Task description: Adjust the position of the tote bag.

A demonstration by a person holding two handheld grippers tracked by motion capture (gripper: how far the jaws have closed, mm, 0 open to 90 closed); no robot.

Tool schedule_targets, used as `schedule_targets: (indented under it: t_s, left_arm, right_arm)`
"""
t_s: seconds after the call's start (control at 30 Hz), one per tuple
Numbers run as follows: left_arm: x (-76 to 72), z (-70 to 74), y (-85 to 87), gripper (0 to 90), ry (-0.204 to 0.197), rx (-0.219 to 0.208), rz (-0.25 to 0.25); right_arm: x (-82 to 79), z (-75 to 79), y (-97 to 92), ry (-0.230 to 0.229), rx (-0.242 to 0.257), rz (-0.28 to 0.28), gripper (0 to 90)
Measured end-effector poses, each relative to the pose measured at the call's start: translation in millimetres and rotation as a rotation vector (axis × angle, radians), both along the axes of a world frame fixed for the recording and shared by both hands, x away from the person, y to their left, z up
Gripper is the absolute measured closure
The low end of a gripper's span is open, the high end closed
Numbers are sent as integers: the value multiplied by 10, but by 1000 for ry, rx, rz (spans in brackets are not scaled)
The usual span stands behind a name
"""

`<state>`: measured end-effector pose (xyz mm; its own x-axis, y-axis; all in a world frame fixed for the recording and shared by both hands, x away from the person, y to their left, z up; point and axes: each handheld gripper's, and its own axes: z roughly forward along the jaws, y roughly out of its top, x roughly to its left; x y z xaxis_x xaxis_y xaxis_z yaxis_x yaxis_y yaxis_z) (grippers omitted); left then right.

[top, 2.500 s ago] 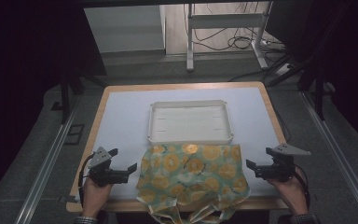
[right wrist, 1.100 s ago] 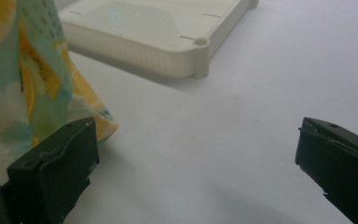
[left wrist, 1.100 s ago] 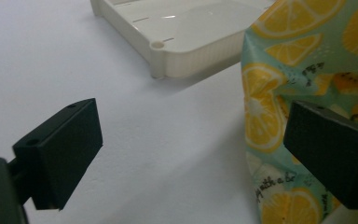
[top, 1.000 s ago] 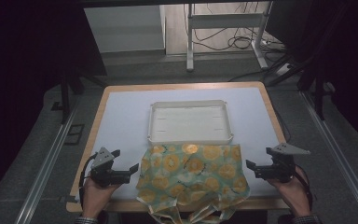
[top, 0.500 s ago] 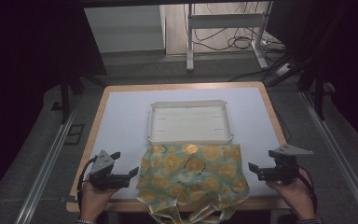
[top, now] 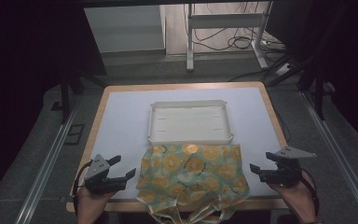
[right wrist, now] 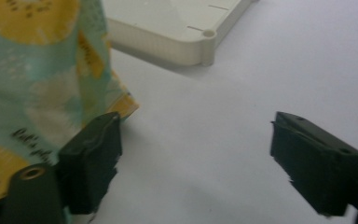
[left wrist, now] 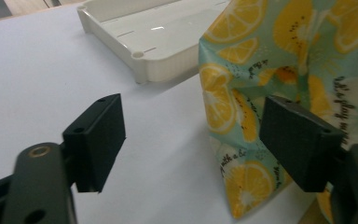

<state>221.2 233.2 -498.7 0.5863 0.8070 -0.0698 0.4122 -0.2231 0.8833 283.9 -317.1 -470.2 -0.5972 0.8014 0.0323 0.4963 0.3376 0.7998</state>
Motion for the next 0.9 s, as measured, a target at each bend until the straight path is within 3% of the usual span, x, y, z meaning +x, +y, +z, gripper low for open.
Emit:
schedule_targets:
  t_s: [0.23,0.73,0.9]
  left_arm:
    - [-52,-1,8,320,10,-14,-25]
    - [-192,4,-15,422,19,-36,-69]
    - [-262,-7,-6,443,29,-52,-89]
  right_arm:
    - [-93,72,-25,-2,26,26,250]
    - [-250,122,55,-4,10,80,319]
    - [-333,154,101,-15,-6,121,399]
